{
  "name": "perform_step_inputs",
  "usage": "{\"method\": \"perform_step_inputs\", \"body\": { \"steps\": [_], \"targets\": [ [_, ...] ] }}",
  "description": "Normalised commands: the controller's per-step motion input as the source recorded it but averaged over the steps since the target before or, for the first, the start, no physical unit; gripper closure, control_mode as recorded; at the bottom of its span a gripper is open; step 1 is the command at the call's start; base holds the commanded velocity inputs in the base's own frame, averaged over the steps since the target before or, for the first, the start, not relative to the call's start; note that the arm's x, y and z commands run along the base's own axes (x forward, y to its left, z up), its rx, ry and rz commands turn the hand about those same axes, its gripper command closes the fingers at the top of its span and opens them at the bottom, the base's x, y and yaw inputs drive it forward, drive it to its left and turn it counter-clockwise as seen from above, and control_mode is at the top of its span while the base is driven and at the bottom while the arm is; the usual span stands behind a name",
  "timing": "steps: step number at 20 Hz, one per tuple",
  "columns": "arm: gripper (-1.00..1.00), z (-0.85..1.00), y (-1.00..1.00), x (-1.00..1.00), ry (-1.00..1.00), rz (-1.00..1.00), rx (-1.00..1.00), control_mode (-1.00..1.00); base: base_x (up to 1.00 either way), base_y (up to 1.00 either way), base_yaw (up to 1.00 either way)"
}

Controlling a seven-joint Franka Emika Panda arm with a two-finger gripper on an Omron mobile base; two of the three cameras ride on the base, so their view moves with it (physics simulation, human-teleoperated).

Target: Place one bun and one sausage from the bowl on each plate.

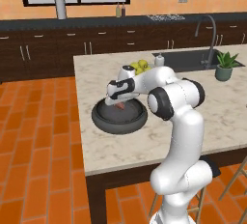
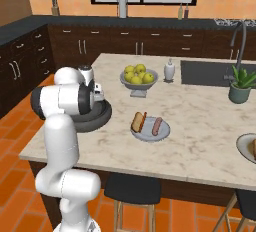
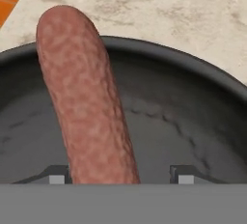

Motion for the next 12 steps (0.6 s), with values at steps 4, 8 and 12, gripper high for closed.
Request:
{"method": "perform_step_inputs", "body": {
  "steps": [4,8,12],
  "targets": [
    [1.00,0.00,0.00,0.00,0.00,0.00,0.00,-1.00,0.00,0.00,0.00],
    [1.00,0.07,-0.02,-0.12,-0.01,0.00,0.00,-1.00,0.00,0.00,0.00],
    [1.00,0.67,-0.18,-0.54,-0.03,-0.09,0.00,-1.00,0.00,0.00,0.00]
  ]
}}
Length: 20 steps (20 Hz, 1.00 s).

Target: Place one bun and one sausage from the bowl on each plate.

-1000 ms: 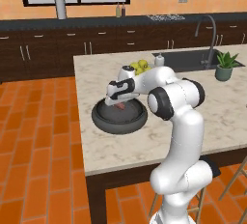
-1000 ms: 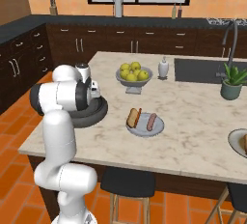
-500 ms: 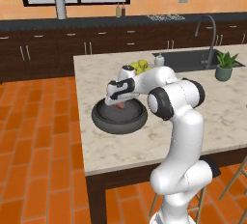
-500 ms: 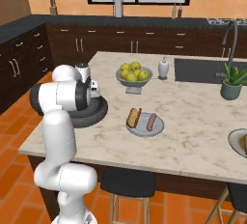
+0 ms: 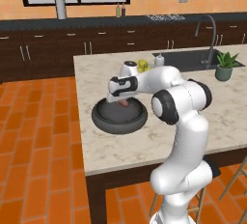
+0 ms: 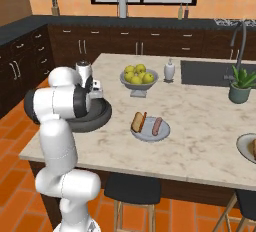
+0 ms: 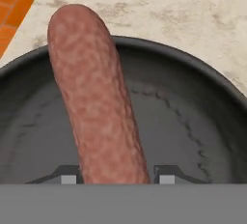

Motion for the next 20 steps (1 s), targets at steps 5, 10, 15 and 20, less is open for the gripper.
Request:
{"method": "perform_step_inputs", "body": {
  "steps": [5,10,15,20],
  "targets": [
    [1.00,0.73,-0.13,-0.94,0.00,-0.17,0.00,-1.00,0.00,0.00,0.00],
    [1.00,0.56,-0.41,-1.00,0.03,-0.30,0.00,-1.00,0.00,0.00,0.00],
    [1.00,0.46,-0.58,-1.00,0.03,-0.25,0.01,-1.00,0.00,0.00,0.00],
    [1.00,0.61,-0.55,-0.98,0.00,-0.03,0.00,-1.00,0.00,0.00,0.00]
  ]
}}
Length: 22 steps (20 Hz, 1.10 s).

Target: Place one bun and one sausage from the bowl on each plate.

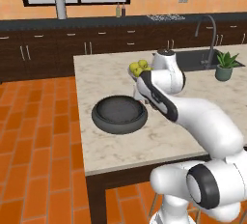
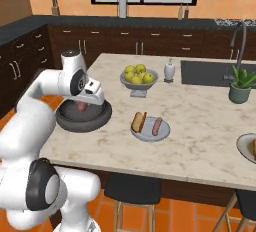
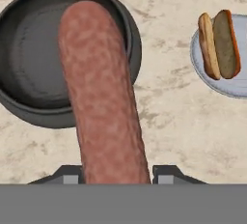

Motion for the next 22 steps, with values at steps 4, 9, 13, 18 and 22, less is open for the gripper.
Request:
{"method": "perform_step_inputs", "body": {
  "steps": [4,9,13,18,22],
  "targets": [
    [1.00,0.62,-0.59,-0.93,0.00,0.00,-0.01,-1.00,0.00,0.00,0.00],
    [1.00,0.33,-0.14,-1.00,0.00,-0.01,-0.01,-1.00,0.00,0.00,0.00],
    [1.00,0.17,-0.08,-0.99,0.00,0.01,-0.01,-1.00,0.00,0.00,0.00],
    [1.00,0.14,-0.19,-0.50,0.00,-0.02,0.00,-1.00,0.00,0.00,0.00],
    [1.00,0.00,0.00,0.00,0.00,0.00,0.00,1.00,-0.75,-0.52,-0.04]
  ]
}}
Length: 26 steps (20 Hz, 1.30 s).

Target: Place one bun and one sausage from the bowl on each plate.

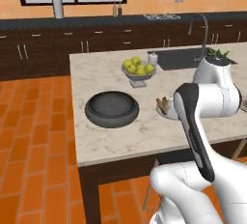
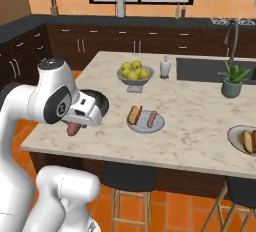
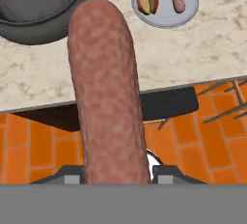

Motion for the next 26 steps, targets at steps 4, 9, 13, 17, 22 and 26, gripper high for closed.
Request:
{"method": "perform_step_inputs", "body": {
  "steps": [4,9,13,17,22,26],
  "targets": [
    [1.00,0.00,0.00,0.00,0.00,0.00,0.00,1.00,-0.60,-0.92,-0.10],
    [1.00,0.00,0.00,0.00,0.00,0.00,0.00,1.00,0.00,-0.99,-0.16],
    [1.00,0.00,0.00,0.00,0.00,0.00,0.00,1.00,0.00,-1.00,-0.13],
    [1.00,0.00,0.00,0.00,0.00,0.00,0.00,1.00,0.01,-0.95,-0.05],
    [1.00,0.00,0.00,0.00,0.00,0.00,0.00,1.00,0.26,-0.88,0.04],
    [1.00,0.00,0.00,0.00,0.00,0.00,0.00,1.00,0.27,-0.92,0.05]
  ]
}}
